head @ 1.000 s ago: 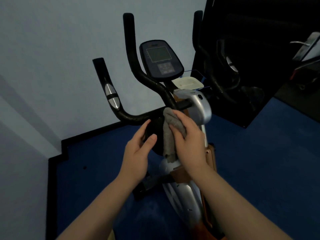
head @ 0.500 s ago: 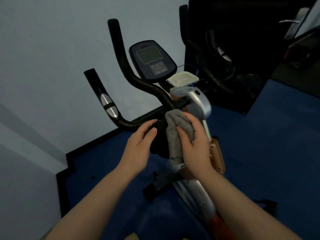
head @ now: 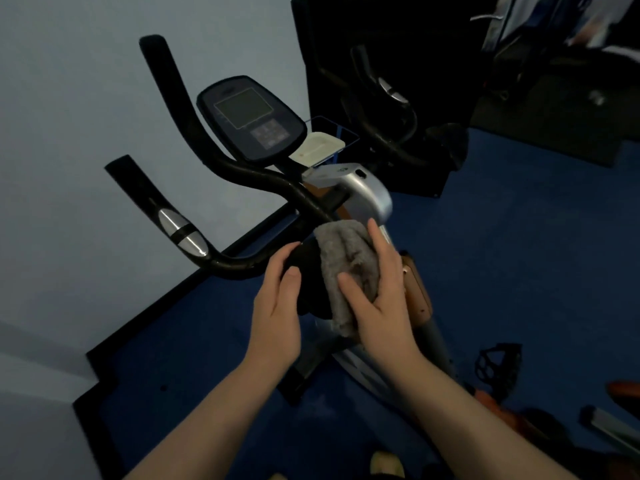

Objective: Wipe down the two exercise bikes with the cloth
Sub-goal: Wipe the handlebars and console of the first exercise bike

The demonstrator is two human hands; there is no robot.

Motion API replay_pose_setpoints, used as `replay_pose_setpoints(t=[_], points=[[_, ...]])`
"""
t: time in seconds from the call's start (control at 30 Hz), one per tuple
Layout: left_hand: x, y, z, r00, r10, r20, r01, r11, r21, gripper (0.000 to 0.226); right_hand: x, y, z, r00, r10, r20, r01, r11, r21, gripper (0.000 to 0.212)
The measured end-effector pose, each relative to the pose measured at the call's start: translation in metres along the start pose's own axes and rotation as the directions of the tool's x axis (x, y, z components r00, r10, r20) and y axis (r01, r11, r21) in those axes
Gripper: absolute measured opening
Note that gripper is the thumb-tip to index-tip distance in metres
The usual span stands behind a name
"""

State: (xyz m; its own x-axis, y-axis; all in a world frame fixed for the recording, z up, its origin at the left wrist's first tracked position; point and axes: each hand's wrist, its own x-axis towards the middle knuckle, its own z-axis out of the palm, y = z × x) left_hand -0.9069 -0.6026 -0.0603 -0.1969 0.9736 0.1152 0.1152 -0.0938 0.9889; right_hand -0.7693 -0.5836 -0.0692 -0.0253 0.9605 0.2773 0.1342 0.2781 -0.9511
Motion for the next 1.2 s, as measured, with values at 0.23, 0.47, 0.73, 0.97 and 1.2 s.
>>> replay_pose_setpoints(t=[0.23, 0.47, 0.73, 0.97, 1.2], points=[[0.001, -0.002, 0.003, 1.000, 0.024, -0.020, -0.024, 0.999, -0.023, 0.035, 0.016, -0.002, 0.018, 0.994, -0.107, -0.025, 0.098, 0.969, -0.228, 0.057], [0.000, -0.003, 0.008, 0.997, 0.020, -0.071, -0.024, 0.998, -0.062, 0.037, 0.022, 0.006, 0.019, 0.994, -0.054, -0.093, 0.056, 0.998, 0.023, 0.034], [0.000, -0.003, 0.010, 0.996, 0.016, -0.090, -0.025, 0.995, -0.096, 0.035, 0.050, 0.005, -0.017, 0.933, -0.182, 0.311, 0.253, 0.945, -0.206, 0.043], [-0.001, -0.003, 0.022, 0.980, 0.017, -0.198, -0.043, 0.991, -0.129, 0.037, -0.007, 0.011, 0.024, 0.995, 0.067, -0.071, -0.049, 0.974, 0.221, 0.032], [-0.001, -0.003, 0.023, 0.974, 0.003, -0.228, -0.040, 0.987, -0.155, 0.034, 0.066, -0.009, -0.012, 0.920, -0.115, 0.374, 0.129, 0.992, -0.012, 0.024]])
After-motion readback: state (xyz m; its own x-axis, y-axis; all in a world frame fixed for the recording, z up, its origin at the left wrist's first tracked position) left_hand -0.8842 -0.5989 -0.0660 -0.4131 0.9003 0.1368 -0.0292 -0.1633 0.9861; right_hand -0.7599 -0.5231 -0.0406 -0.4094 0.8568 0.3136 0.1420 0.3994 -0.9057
